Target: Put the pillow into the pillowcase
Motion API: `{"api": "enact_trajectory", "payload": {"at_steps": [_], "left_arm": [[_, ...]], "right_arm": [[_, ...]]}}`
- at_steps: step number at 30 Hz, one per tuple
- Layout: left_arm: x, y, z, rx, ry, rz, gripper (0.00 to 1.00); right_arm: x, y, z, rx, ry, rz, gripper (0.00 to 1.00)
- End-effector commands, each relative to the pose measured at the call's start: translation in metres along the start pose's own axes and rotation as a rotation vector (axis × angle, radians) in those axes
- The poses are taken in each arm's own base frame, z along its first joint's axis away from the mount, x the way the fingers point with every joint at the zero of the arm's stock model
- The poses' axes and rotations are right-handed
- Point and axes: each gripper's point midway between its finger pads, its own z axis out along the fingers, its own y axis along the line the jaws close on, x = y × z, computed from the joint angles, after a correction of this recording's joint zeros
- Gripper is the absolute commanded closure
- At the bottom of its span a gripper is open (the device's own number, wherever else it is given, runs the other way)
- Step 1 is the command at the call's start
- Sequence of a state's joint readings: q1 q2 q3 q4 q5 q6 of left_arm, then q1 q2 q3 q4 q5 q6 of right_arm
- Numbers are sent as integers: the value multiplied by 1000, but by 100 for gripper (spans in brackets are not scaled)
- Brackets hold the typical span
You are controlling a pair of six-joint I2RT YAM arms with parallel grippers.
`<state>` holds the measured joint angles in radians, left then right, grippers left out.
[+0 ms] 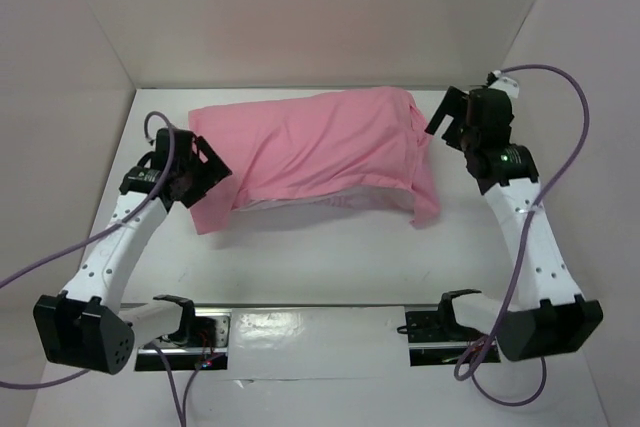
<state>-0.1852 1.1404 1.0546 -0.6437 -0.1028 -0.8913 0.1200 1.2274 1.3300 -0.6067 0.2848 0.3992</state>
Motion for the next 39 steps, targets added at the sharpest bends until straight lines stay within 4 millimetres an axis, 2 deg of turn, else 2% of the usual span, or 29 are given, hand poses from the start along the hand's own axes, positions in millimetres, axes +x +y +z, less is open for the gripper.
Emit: {"api": "enact_trajectory", "payload": {"at_steps": [1,3,4,5,8,9,11,12,14,15,16,17,18,20,22,23,24,25,26,28,30,32,33,35,37,38,39], "left_arm": [[-3,48,-3,-179,9,-145,8],[3,68,-2,-214,13,-192,8],[0,80,-6,-222,-15,-224,7],[-5,82,-10,-218,-37,-239,6],[4,103,-9,-243,-53,-238,4],[7,109,-7,-259,-45,-232,2],[9,116,-3,-269,-61,-231,0],[12,120,5,-263,-66,-213,0],[17,115,14,-205,-45,-201,0],[27,114,21,-174,-17,-194,0],[24,96,27,-70,-18,-193,0],[25,88,30,-22,-13,-191,0],[35,79,33,45,29,-189,0],[29,65,38,122,26,-180,0],[30,55,39,180,55,-180,15],[25,49,38,203,50,-165,50],[19,42,34,224,40,-160,75],[12,39,31,237,30,-164,95],[4,40,28,232,11,-176,100],[-17,37,18,216,-29,-201,100],[-39,48,9,140,-85,-267,100],[-61,70,-3,11,-149,-353,100],[-66,74,-4,-12,-154,-366,100],[-72,69,-7,10,-155,-369,100],[-71,68,-6,32,-128,-384,100],[-73,64,-7,51,-130,-391,100],[-74,62,-7,63,-131,-388,100]], "right_arm": [[41,-17,-10,5,123,18,1],[66,-23,-13,-7,190,15,1],[78,-28,-17,-11,226,18,1],[83,-27,-18,-17,246,27,1],[105,-39,-22,-20,319,52,1],[114,-46,-22,-10,340,66,1],[125,-48,-23,-30,375,87,1],[133,-56,-23,-17,394,103,1],[142,-58,-26,-20,418,111,1],[148,-64,-26,-3,435,117,1],[155,-66,-28,2,447,116,1],[157,-69,-29,11,443,114,1],[157,-69,-29,11,443,114,1],[156,-67,-31,4,434,104,1],[155,-59,-32,-14,431,83,1],[159,-57,-31,-14,444,85,1],[161,-57,-30,-12,442,75,1],[167,-50,-30,-23,464,66,1],[172,-48,-28,-12,480,72,1],[183,-43,-27,-12,500,77,1],[185,-37,-24,-24,497,114,1],[188,-29,-28,-55,498,109,1],[187,-34,-26,-27,467,92,1],[190,-29,-28,-23,454,46,1],[202,-31,-25,11,471,-3,1],[209,-23,-27,6,480,-11,1],[212,-28,-21,62,464,-34,1]]}}
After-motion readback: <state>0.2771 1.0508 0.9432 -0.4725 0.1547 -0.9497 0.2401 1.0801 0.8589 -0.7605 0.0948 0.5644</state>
